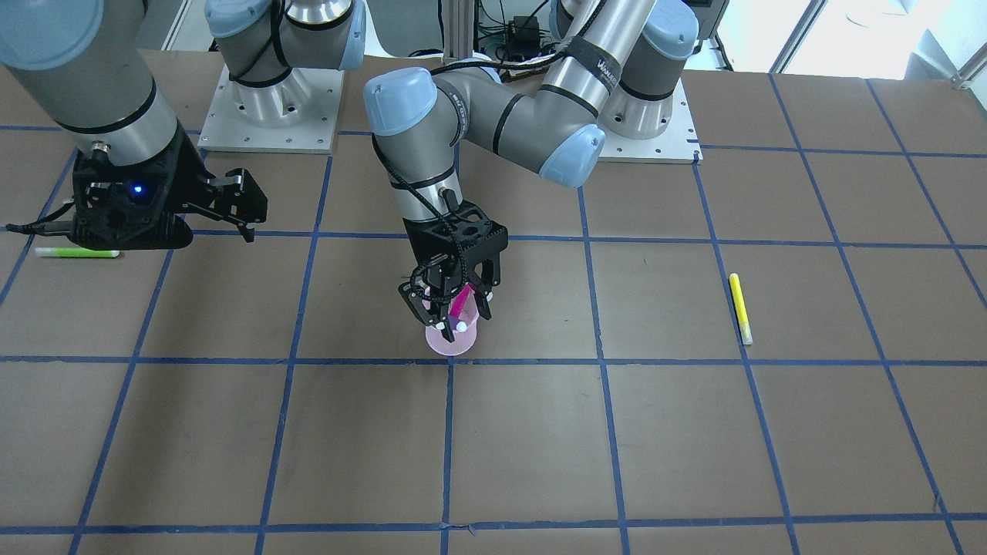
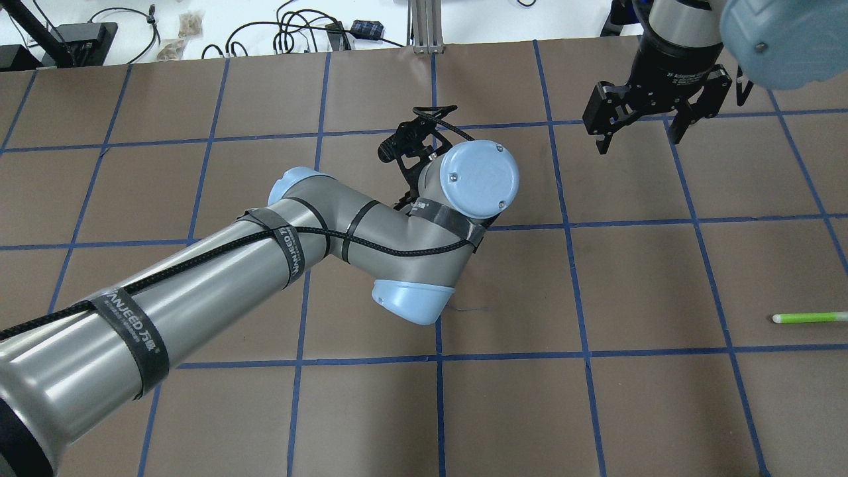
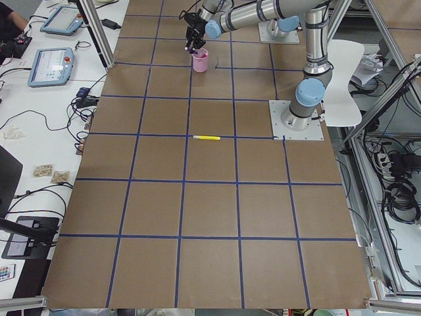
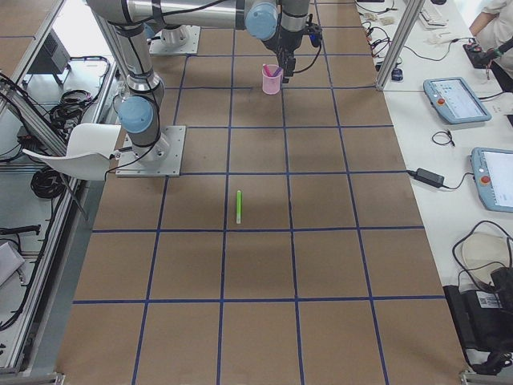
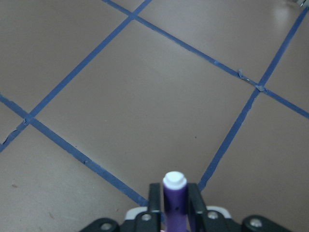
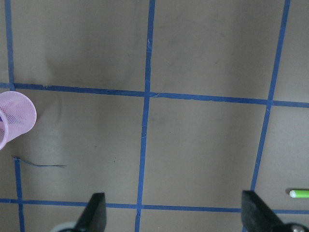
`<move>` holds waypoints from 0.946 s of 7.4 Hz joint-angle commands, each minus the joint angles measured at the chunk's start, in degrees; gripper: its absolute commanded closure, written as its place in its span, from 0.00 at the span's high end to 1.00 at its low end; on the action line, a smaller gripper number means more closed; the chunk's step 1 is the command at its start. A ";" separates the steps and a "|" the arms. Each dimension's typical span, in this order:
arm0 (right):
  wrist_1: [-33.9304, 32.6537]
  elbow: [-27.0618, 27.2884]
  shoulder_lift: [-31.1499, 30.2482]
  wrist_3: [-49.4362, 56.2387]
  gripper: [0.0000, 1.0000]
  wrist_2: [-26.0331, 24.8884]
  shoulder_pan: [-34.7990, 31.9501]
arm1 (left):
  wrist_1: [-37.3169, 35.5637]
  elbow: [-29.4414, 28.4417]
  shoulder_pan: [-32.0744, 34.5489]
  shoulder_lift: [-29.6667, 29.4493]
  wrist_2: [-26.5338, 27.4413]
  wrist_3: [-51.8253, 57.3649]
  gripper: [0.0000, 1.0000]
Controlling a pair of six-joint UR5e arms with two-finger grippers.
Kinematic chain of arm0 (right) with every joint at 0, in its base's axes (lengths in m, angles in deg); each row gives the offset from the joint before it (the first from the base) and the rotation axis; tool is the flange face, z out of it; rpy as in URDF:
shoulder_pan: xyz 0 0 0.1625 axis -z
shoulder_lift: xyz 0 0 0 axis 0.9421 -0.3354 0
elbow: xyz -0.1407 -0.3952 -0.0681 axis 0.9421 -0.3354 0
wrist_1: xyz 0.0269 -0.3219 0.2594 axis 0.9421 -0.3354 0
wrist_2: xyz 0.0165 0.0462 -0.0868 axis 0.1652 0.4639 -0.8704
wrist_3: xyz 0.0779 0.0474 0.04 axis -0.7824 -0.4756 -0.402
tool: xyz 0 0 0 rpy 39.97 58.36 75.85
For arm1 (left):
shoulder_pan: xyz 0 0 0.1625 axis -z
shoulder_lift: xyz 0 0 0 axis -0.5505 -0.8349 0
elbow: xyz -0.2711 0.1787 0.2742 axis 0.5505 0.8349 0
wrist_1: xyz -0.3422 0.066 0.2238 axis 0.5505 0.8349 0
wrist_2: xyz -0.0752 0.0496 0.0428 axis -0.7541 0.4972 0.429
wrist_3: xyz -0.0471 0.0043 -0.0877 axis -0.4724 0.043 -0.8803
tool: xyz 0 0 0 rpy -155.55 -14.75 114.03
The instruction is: Insert purple and pink pens into pink cup
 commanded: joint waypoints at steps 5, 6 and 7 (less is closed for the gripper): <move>-7.30 0.16 -3.54 -0.28 1.00 0.80 -0.08 | 9.45 -4.69 -8.87 5.70 -9.82 29.45 1.00; -7.22 -0.62 -3.02 -0.98 1.00 2.63 -0.26 | 17.58 -7.58 -15.17 7.37 -16.86 34.88 1.00; -6.61 -0.89 -3.10 -1.07 1.00 2.82 -0.17 | 25.67 -10.57 -20.28 9.04 -21.28 37.46 1.00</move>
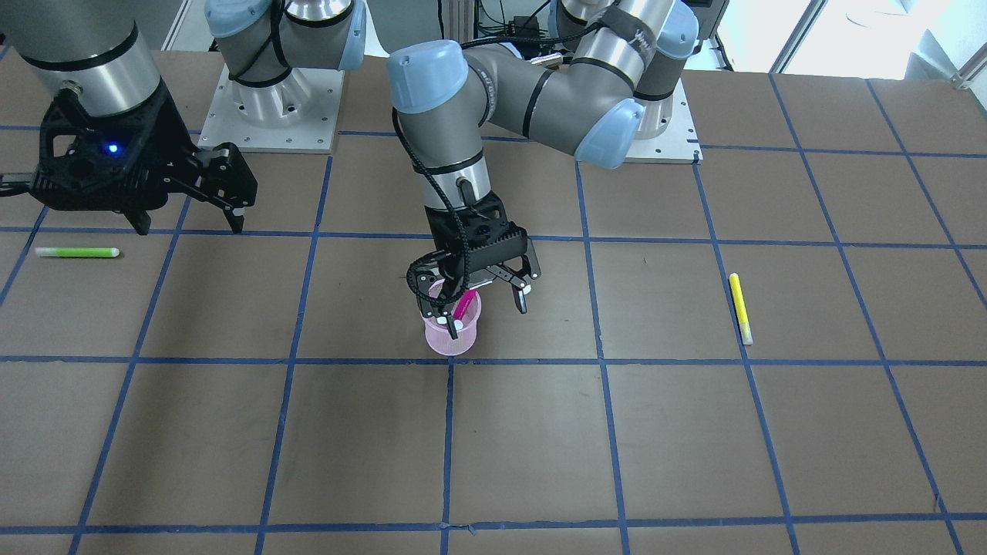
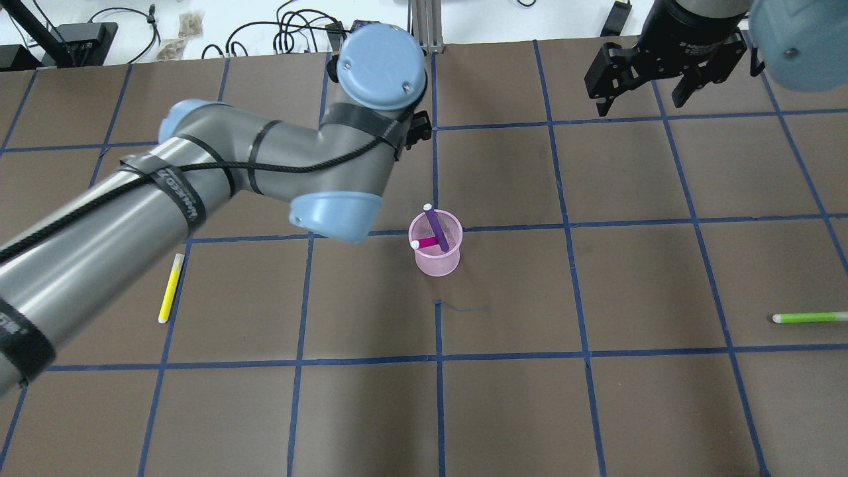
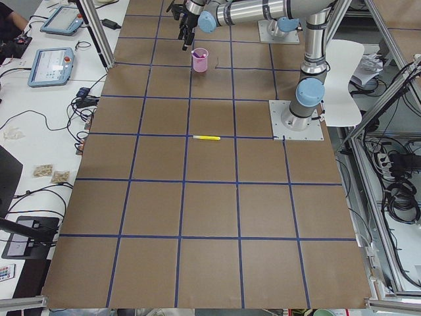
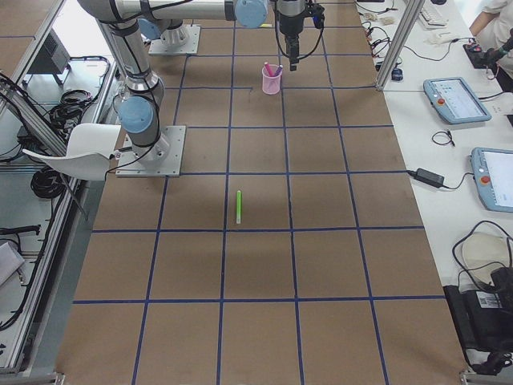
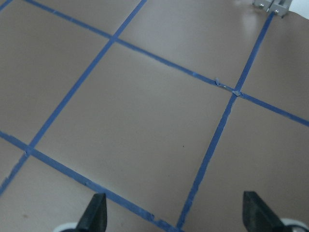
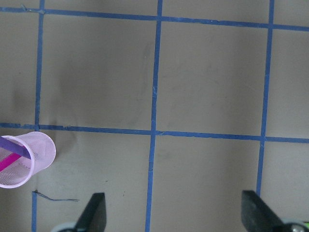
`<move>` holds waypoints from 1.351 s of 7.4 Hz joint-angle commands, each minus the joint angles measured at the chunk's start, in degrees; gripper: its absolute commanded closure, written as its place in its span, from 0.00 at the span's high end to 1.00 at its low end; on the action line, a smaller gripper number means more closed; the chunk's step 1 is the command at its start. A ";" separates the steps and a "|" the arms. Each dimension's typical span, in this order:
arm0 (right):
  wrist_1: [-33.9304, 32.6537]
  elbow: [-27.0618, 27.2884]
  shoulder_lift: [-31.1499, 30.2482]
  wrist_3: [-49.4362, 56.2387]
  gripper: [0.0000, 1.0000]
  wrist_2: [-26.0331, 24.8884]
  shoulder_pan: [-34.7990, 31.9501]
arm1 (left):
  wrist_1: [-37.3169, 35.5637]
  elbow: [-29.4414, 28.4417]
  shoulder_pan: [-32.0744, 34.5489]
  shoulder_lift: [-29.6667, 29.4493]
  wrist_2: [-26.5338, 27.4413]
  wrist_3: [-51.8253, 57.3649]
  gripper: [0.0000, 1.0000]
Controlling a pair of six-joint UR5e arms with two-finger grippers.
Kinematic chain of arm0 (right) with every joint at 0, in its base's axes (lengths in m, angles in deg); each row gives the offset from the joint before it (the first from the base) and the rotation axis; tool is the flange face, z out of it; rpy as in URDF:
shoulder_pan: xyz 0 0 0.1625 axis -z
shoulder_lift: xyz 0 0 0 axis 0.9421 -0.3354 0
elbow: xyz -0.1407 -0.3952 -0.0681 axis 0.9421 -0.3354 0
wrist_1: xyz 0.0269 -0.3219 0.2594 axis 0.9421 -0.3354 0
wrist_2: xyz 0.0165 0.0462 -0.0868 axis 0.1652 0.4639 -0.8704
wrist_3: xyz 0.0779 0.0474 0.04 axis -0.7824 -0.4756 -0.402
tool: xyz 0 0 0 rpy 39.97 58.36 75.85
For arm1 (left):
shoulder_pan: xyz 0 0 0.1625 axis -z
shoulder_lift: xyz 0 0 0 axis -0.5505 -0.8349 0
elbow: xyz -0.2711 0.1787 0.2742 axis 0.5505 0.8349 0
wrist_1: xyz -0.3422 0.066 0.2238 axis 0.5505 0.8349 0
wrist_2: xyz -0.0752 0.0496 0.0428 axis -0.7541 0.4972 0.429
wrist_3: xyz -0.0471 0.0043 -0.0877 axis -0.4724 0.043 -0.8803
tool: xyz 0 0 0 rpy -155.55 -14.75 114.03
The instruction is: Insert purple and pink pens into pink cup
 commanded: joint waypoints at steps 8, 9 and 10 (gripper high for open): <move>8.18 -0.13 -1.25 -4.15 1.00 -0.44 -0.02 | 37.34 -4.75 -22.26 14.34 -11.49 37.24 1.00; 7.84 -0.04 -1.42 -4.24 1.00 -1.40 -0.02 | 38.04 -4.75 -23.40 15.22 -11.41 37.25 1.00; 7.49 -0.12 -1.34 -4.24 1.00 -1.07 -0.02 | 38.48 -4.57 -23.50 15.66 -11.49 36.99 1.00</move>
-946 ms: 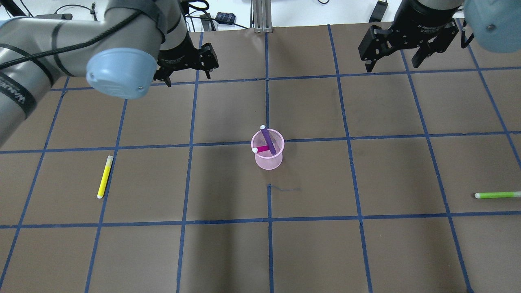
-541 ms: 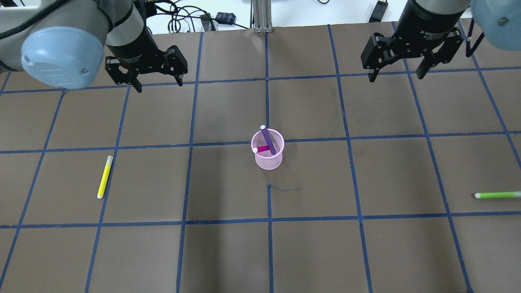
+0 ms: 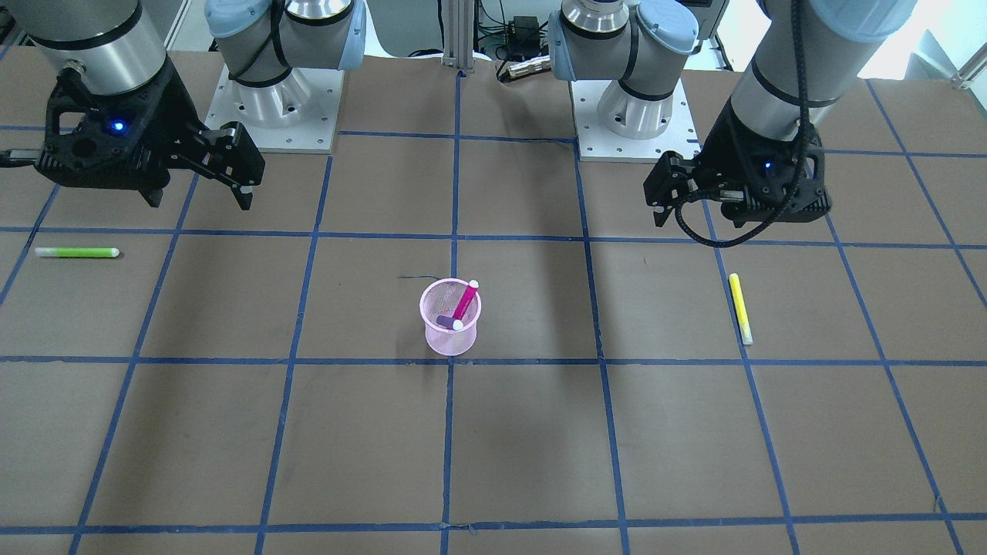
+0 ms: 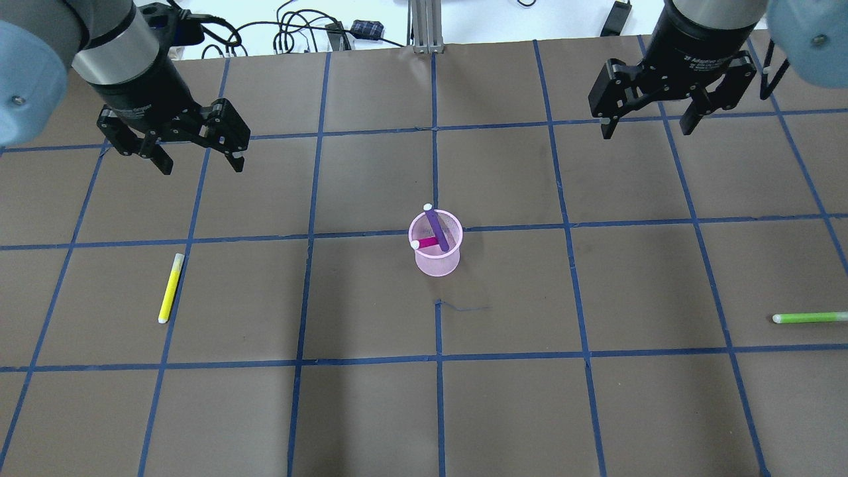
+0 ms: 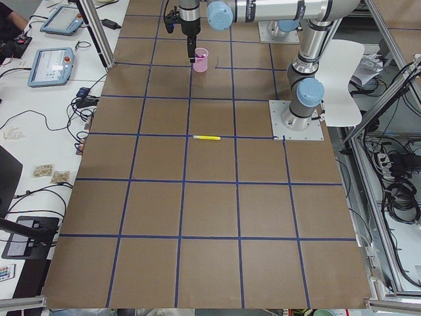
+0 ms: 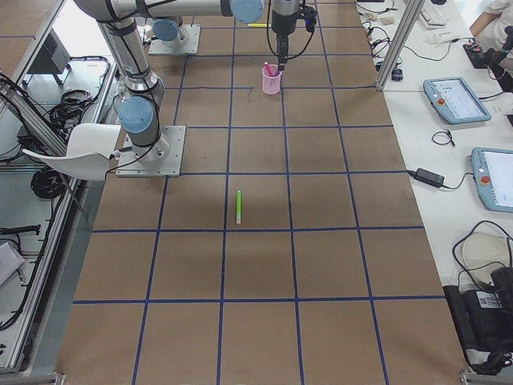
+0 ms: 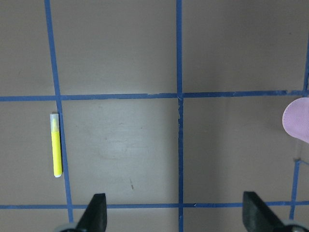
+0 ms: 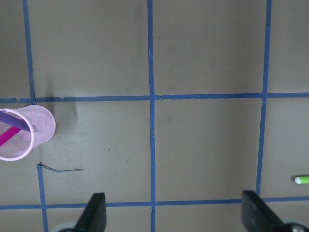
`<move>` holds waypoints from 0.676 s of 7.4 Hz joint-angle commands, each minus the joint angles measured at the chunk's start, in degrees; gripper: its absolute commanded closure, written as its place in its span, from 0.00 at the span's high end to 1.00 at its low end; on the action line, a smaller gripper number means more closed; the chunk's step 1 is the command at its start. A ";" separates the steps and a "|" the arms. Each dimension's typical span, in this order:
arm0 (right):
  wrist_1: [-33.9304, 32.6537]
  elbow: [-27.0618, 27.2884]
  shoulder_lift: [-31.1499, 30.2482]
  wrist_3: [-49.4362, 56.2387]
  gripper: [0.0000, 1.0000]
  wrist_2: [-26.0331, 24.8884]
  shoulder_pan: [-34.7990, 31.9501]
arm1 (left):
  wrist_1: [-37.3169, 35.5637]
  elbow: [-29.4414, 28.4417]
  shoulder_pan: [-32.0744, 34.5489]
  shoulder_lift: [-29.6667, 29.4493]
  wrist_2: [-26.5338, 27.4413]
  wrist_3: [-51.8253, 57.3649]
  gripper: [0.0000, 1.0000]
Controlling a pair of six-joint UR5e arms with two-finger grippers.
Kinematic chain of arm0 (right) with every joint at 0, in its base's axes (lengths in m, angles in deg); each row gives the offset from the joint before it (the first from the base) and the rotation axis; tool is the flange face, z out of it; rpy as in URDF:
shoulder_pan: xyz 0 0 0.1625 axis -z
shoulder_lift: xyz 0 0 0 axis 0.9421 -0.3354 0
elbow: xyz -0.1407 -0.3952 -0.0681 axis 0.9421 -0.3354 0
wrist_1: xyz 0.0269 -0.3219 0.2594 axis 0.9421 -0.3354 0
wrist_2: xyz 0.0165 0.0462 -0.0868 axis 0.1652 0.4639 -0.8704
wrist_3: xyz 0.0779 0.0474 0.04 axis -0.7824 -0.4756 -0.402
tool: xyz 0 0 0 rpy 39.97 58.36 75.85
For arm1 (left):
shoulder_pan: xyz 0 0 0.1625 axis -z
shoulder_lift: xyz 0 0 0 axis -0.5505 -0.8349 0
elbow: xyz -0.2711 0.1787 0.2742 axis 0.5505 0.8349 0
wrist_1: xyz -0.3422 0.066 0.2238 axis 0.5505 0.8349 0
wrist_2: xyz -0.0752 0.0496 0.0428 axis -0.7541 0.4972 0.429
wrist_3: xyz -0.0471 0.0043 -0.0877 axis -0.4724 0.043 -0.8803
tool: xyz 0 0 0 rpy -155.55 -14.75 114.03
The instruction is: Insert purple and pink pens into pink cup
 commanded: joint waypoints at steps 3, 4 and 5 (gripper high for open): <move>-1.18 -0.51 -0.19 -0.38 1.00 0.53 -0.18 | 0.96 0.13 -0.30 1.14 -0.12 -0.53 1.00; -1.18 -0.61 -0.10 -0.38 1.00 0.61 -0.35 | 0.96 0.13 -0.30 1.14 -0.29 -0.53 1.00; -1.18 -0.35 -0.10 -0.47 1.00 0.53 -0.35 | 0.96 0.13 -0.30 1.14 -0.29 -0.53 1.00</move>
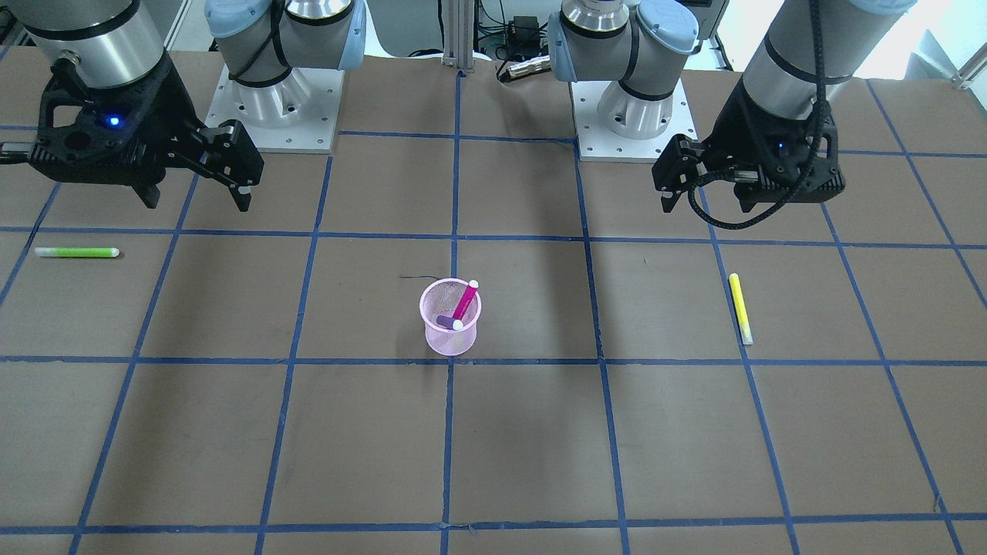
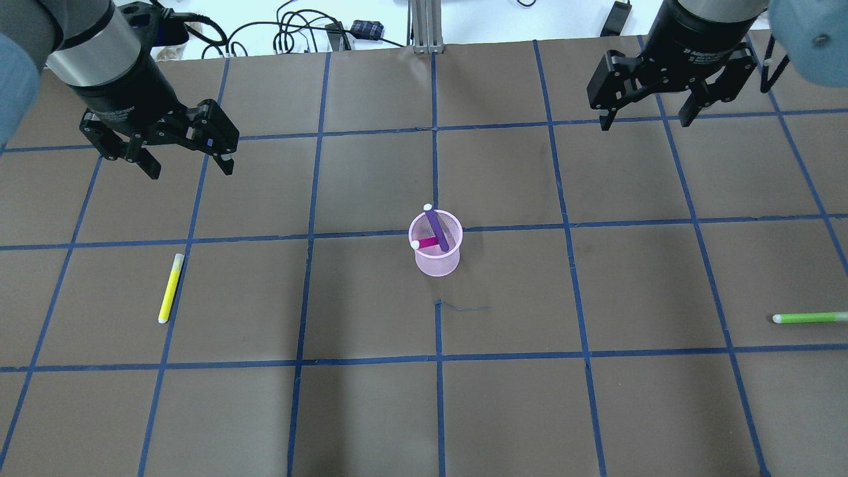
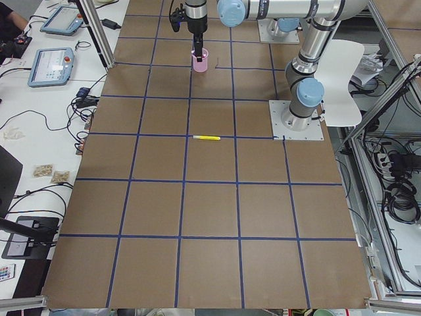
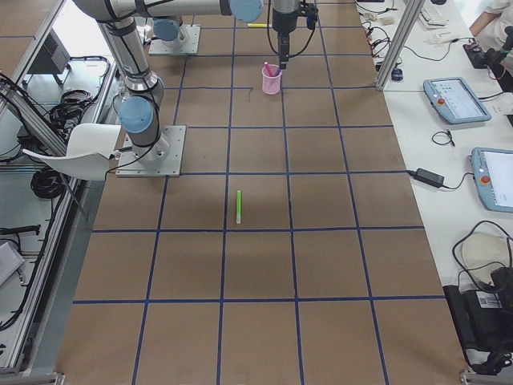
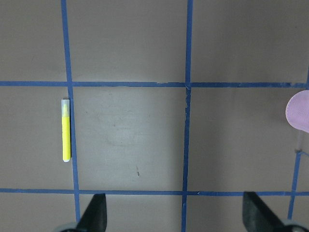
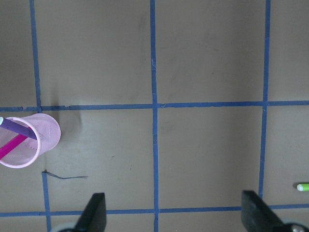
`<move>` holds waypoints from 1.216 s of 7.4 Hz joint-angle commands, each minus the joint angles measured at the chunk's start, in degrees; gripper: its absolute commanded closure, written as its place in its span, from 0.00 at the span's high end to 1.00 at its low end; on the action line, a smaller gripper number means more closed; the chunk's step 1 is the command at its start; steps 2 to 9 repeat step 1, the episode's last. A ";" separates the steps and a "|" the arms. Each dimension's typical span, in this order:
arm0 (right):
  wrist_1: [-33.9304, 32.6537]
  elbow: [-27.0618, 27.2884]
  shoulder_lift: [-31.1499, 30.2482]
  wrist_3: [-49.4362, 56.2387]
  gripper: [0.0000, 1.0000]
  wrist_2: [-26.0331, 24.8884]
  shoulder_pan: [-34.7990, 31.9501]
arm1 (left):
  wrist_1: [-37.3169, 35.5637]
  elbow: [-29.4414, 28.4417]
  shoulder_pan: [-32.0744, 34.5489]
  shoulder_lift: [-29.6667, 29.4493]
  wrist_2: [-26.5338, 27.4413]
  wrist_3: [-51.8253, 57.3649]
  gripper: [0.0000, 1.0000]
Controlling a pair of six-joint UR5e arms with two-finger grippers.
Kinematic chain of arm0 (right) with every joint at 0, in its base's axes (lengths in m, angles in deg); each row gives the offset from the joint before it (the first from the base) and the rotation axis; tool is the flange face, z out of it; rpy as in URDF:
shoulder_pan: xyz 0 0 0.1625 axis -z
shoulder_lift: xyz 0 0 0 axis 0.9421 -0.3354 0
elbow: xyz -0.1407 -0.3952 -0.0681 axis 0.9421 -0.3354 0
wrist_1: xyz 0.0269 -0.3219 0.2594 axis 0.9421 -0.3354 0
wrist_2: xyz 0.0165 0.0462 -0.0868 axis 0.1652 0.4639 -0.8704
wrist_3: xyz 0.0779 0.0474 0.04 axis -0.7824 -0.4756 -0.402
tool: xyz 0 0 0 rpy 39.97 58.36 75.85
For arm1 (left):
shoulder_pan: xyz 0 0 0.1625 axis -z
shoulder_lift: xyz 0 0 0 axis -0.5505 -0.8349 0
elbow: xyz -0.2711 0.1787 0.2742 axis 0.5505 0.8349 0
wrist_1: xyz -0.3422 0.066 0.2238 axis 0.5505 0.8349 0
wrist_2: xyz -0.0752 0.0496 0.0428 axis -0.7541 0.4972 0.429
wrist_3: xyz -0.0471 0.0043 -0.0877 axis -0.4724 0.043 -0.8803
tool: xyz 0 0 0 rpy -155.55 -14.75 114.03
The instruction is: Insert purple and pink pens into pink cup
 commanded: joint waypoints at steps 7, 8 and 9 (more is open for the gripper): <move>0.07 0.54 -0.06 -0.17 1.00 0.00 -0.17 | 0.00 0.00 0.00 0.02 -0.15 -0.01 1.00; 0.07 0.54 -0.06 -0.17 1.00 0.00 -0.17 | 0.00 0.00 0.00 0.02 -0.15 -0.01 1.00; 0.07 0.54 -0.06 -0.17 1.00 0.00 -0.17 | 0.00 0.00 0.00 0.02 -0.15 -0.01 1.00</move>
